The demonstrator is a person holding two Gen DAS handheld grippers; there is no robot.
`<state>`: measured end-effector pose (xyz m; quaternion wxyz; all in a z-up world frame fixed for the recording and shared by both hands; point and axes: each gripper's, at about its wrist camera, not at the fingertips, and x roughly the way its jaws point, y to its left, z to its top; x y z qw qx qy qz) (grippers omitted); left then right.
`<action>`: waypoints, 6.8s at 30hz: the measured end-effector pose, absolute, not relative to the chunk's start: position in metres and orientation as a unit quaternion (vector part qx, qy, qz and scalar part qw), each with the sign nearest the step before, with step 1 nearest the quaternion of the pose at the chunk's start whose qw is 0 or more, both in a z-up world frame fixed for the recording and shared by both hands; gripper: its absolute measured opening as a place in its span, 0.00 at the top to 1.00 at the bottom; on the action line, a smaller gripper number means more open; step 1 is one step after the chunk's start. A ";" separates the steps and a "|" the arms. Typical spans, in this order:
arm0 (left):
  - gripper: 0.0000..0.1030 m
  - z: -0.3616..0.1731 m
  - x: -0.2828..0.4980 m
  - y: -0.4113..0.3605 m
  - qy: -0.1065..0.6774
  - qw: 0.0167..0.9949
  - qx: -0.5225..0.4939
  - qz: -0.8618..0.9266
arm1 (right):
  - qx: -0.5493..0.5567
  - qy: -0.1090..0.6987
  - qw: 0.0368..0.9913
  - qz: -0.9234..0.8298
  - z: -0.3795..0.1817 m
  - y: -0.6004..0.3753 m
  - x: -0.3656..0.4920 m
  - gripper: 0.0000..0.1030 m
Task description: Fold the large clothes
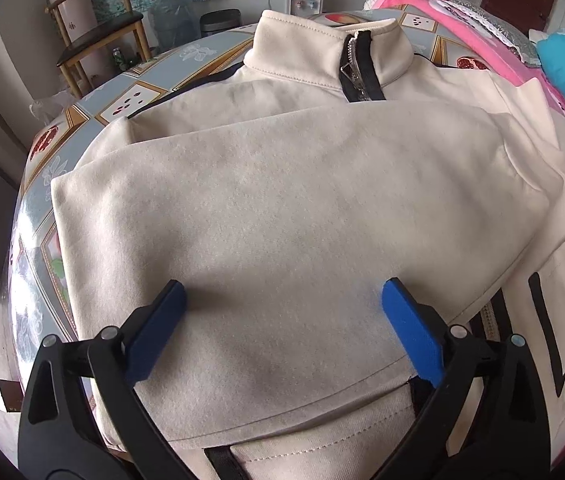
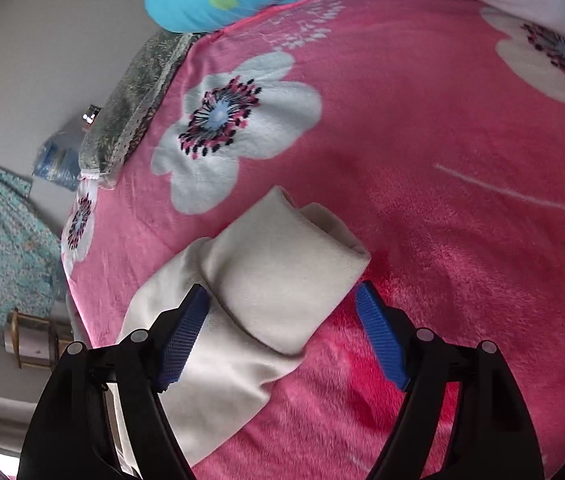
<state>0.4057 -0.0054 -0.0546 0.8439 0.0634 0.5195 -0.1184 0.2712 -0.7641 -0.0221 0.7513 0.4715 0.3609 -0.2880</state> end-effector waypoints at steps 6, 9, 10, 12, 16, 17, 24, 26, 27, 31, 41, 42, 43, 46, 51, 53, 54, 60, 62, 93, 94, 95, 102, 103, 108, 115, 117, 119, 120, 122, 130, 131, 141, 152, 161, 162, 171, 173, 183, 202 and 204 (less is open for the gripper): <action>0.07 -0.055 0.406 -0.007 0.524 0.840 0.068 -0.120 | 0.418 0.357 0.785 -0.286 0.001 -0.750 0.282 0.88; 0.07 -0.055 0.408 -0.008 0.530 0.837 0.069 -0.117 | 0.385 0.341 0.815 -0.265 0.039 -0.733 0.285 0.91; 0.07 -0.055 0.408 -0.008 0.530 0.837 0.070 -0.116 | 0.368 0.334 0.830 -0.255 0.058 -0.722 0.286 0.91; 0.07 -0.055 0.408 -0.008 0.531 0.836 0.070 -0.117 | 0.336 0.321 0.854 -0.234 0.092 -0.699 0.287 0.91; 0.07 -0.055 0.408 -0.008 0.532 0.836 0.069 -0.116 | 0.279 0.297 0.894 -0.186 0.162 -0.640 0.294 0.92; 0.07 -0.055 0.408 -0.008 0.532 0.836 0.068 -0.114 | 0.267 0.292 0.902 -0.171 0.178 -0.623 0.296 0.92; 0.07 -0.055 0.404 -0.008 0.524 0.841 0.067 -0.114 | 0.177 0.265 0.947 -0.030 0.266 -0.466 0.320 0.92; 0.07 -0.054 0.403 -0.007 0.524 0.842 0.064 -0.115 | 0.159 0.261 0.952 0.021 0.277 -0.414 0.330 0.92; 0.07 -0.054 0.402 -0.005 0.524 0.841 0.061 -0.118 | 0.154 0.260 0.952 0.045 0.279 -0.391 0.337 0.92; 0.07 -0.037 0.384 0.012 0.496 0.856 0.042 -0.137 | 0.135 0.270 0.943 0.142 0.260 -0.287 0.364 0.92; 0.07 -0.015 0.329 0.090 0.485 0.859 0.034 -0.161 | 0.053 0.492 0.829 0.260 0.053 -0.108 0.422 0.46; 0.07 -0.013 0.328 0.096 0.483 0.860 0.031 -0.162 | 0.057 0.497 0.827 0.256 0.044 -0.114 0.424 0.46; 0.08 -0.011 0.329 0.100 0.480 0.862 0.028 -0.162 | 0.064 0.499 0.827 0.250 0.039 -0.124 0.425 0.46; 0.08 -0.003 0.337 0.103 0.465 0.870 0.023 -0.165 | 0.078 0.491 0.842 0.207 0.037 -0.174 0.429 0.46; 0.26 0.005 0.377 0.100 0.450 0.879 -0.021 -0.157 | 0.115 0.469 0.869 0.104 0.042 -0.287 0.433 0.46; 0.34 0.000 0.401 0.101 0.465 0.873 -0.053 -0.140 | 0.142 0.463 0.872 0.065 0.035 -0.337 0.442 0.46; 0.41 -0.005 0.413 0.103 0.474 0.868 -0.071 -0.130 | 0.151 0.461 0.873 0.049 0.032 -0.356 0.440 0.46; 0.72 -0.035 0.458 0.105 0.531 0.836 -0.106 -0.090 | 0.187 0.455 0.870 -0.008 0.002 -0.422 0.437 0.46; 0.80 -0.038 0.462 0.103 0.537 0.832 -0.105 -0.090 | 0.195 0.460 0.866 -0.012 -0.010 -0.431 0.438 0.46; 0.96 -0.013 0.408 0.141 0.486 0.849 -0.163 -0.124 | 0.036 0.466 0.884 -0.033 -0.007 -0.386 0.477 0.95; 0.96 -0.014 0.407 0.140 0.489 0.850 -0.157 -0.122 | 0.022 0.467 0.883 -0.041 -0.008 -0.383 0.478 0.95; 0.96 -0.020 0.410 0.139 0.500 0.845 -0.151 -0.115 | 0.012 0.475 0.879 -0.050 -0.013 -0.382 0.480 0.95; 0.92 -0.035 0.411 0.145 0.505 0.847 -0.141 -0.085 | 0.025 0.473 0.878 -0.071 -0.014 -0.391 0.480 0.68; 0.93 -0.031 0.409 0.146 0.500 0.853 -0.130 -0.079 | 0.029 0.467 0.880 -0.080 -0.008 -0.396 0.476 0.57; 0.92 0.000 0.390 0.139 0.456 0.882 -0.077 -0.092 | 0.030 0.414 0.909 -0.024 0.033 -0.386 0.437 0.56; 0.80 -0.036 0.390 0.100 0.506 0.852 -0.064 -0.115 | -0.054 0.514 0.854 0.064 -0.032 -0.326 0.408 0.56; 0.80 -0.034 0.386 0.098 0.507 0.853 -0.052 -0.113 | -0.066 0.505 0.859 0.052 -0.034 -0.323 0.402 0.56; 0.80 -0.021 0.378 0.104 0.505 0.855 -0.064 -0.104 | -0.063 0.500 0.863 0.037 -0.016 -0.319 0.393 0.56; 0.78 -0.012 0.372 0.108 0.500 0.858 -0.065 -0.104 | -0.052 0.492 0.868 0.041 -0.005 -0.316 0.384 0.54; 0.69 0.007 0.352 0.116 0.480 0.870 -0.056 -0.099 | -0.037 0.471 0.879 0.060 0.018 -0.309 0.357 0.42; 0.56 0.021 0.233 0.146 0.479 0.871 -0.066 -0.085 | -0.010 0.450 0.891 0.067 0.023 -0.287 0.214 0.23; 0.56 0.015 0.217 0.147 0.483 0.869 -0.072 -0.086 | -0.004 0.455 0.888 0.064 0.017 -0.285 0.199 0.23; 0.49 -0.038 0.107 0.131 0.497 0.861 -0.083 -0.070 | -0.003 0.486 0.874 0.008 -0.032 -0.280 0.099 0.23; 0.50 -0.044 0.092 0.128 0.473 0.877 -0.082 -0.038 | 0.101 0.444 0.889 -0.044 -0.024 -0.369 0.092 0.16; 0.78 -0.045 0.086 0.128 0.471 0.875 -0.096 -0.063 | 0.114 0.462 0.879 -0.028 -0.041 -0.362 0.086 0.37; 0.78 -0.045 0.086 0.128 0.471 0.874 -0.095 -0.064 | 0.117 0.462 0.879 -0.023 -0.041 -0.362 0.085 0.41; 0.78 -0.048 0.099 0.127 0.467 0.876 -0.106 -0.064 | 0.137 0.463 0.875 -0.009 -0.047 -0.365 0.099 0.69; 0.82 -0.048 0.098 0.122 0.460 0.881 -0.095 -0.055 | 0.149 0.465 0.873 -0.005 -0.050 -0.365 0.100 0.79; 0.96 0.027 0.070 0.138 0.385 0.914 -0.075 -0.106 | 0.144 0.409 0.900 0.045 0.022 -0.342 0.076 0.91; 0.96 0.021 0.060 0.188 0.418 0.881 -0.180 -0.129 | 0.205 0.462 0.861 0.060 0.005 -0.340 0.061 0.91; 0.96 0.032 0.090 0.188 0.417 0.880 -0.183 -0.132 | 0.217 0.445 0.866 0.066 0.013 -0.344 0.091 0.91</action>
